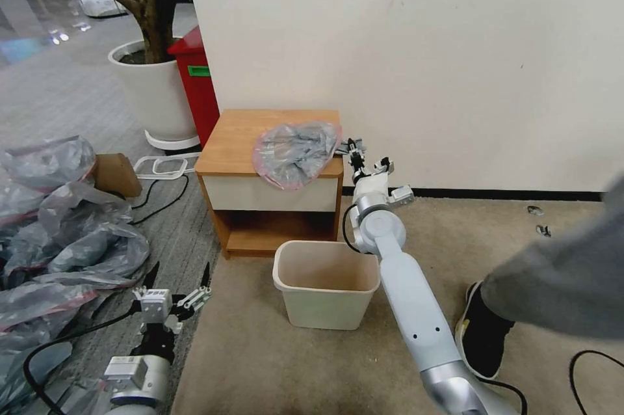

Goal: Pick up the garbage bag from the table and place it over the trash can.

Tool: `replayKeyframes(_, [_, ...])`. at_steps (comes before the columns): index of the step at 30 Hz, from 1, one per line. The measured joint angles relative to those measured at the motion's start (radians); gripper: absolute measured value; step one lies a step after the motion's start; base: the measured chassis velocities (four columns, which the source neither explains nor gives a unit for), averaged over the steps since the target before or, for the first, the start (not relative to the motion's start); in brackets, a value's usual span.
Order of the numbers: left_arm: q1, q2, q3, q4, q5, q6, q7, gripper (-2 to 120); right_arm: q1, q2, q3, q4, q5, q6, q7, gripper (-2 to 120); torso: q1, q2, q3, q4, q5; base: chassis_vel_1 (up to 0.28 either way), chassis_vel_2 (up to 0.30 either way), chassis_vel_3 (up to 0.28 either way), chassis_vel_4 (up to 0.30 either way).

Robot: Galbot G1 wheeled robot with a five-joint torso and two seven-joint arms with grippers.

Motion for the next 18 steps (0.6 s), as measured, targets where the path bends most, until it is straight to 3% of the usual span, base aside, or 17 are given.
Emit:
replayKeyframes(9, [-0.005,-0.006,0.012,0.009,0.006,-0.001,0.0,100,-0.016,-0.005,-0.011,0.034,0.0,0.005,0.014,0,0.0,0.0,0.0,0.0001,0.0,0.0,0.0,0.0,0.0])
replayKeyframes(12, [-0.006,-0.01,0.017,0.009,0.009,-0.001,0.0,100,-0.046,-0.021,-0.039,0.092,-0.001,0.007,0.049,0,0.0,0.0,0.0,0.0002,0.0001,0.0,0.0,0.0,0.0])
replayKeyframes(17, [-0.012,-0.008,0.017,0.017,0.01,-0.001,0.0,100,-0.172,-0.092,-0.12,0.322,-0.031,-0.062,0.228,0,0.0,0.0,0.0,0.0004,0.0001,0.0,0.0,0.0,0.0])
replayKeyframes(18, [-0.012,-0.008,0.017,0.017,0.01,-0.001,0.0,100,-0.172,-0.092,-0.12,0.322,-0.031,-0.062,0.228,0,0.0,0.0,0.0,0.0004,0.0001,0.0,0.0,0.0,0.0])
